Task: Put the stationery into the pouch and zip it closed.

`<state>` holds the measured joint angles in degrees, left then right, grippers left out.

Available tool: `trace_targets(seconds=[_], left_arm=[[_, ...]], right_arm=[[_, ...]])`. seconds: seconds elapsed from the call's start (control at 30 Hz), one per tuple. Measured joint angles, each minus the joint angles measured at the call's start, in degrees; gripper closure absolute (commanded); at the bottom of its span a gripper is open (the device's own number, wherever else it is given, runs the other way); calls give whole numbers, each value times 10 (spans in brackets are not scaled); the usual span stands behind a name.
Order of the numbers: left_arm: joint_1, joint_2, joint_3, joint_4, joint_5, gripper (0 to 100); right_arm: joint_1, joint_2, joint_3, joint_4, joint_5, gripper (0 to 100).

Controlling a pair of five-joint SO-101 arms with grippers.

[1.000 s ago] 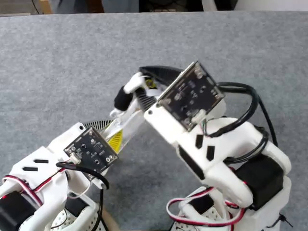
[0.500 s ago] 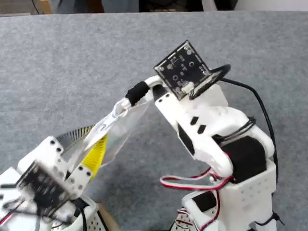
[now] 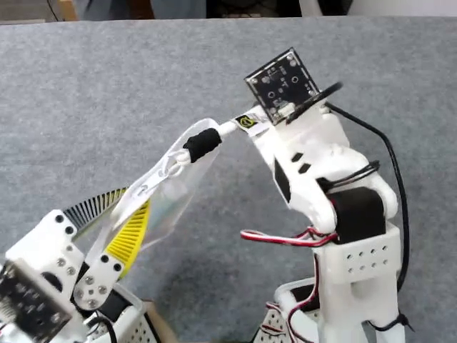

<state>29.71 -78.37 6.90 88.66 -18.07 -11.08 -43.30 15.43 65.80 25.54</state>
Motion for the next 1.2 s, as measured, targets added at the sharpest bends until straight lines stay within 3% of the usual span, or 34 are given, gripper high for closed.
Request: trace_targets(seconds=[0.33, 0.6, 0.8, 0.97, 1.2], left_arm=[[-2, -11, -31, 0, 4, 973], [-4, -11, -32, 0, 4, 973], [-4, -11, -32, 0, 4, 973], [-4, -11, -32, 0, 4, 973], [-4, -11, 2, -1, 4, 973]], right_arm=[[90, 9, 65, -80, 0, 986], [96, 9, 73, -63, 2, 983], [-3, 9, -65, 124, 3, 859], [-100, 8, -204, 260, -4, 875], [-250, 0, -358, 347, -50, 873]])
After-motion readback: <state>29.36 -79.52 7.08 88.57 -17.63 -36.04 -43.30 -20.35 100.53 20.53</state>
